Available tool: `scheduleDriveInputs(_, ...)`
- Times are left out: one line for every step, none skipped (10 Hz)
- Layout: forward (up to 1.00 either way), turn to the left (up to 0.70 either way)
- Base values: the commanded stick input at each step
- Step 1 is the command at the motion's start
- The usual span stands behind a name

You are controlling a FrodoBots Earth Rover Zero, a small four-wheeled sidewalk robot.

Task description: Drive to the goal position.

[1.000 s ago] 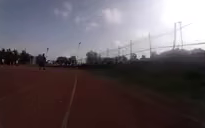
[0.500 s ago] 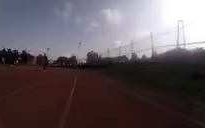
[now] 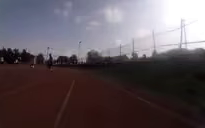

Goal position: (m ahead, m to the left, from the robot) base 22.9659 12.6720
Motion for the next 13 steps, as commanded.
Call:
scheduleDriveInputs(0.50, 0.00)
scheduleDriveInputs(0.50, 0.00)
scheduleDriveInputs(0.50, 0.00)
scheduleDriveInputs(0.50, 0.00)
scheduleDriveInputs(0.50, 0.00)
scheduleDriveInputs(0.50, 0.00)
scheduleDriveInputs(0.50, 0.00)
scheduleDriveInputs(0.50, 0.00)
scheduleDriveInputs(0.50, 0.00)
scheduleDriveInputs(0.50, 0.00)
scheduleDriveInputs(0.50, 0.00)
scheduleDriveInputs(0.50, 0.00)
scheduleDriveInputs(0.50, 0.00)
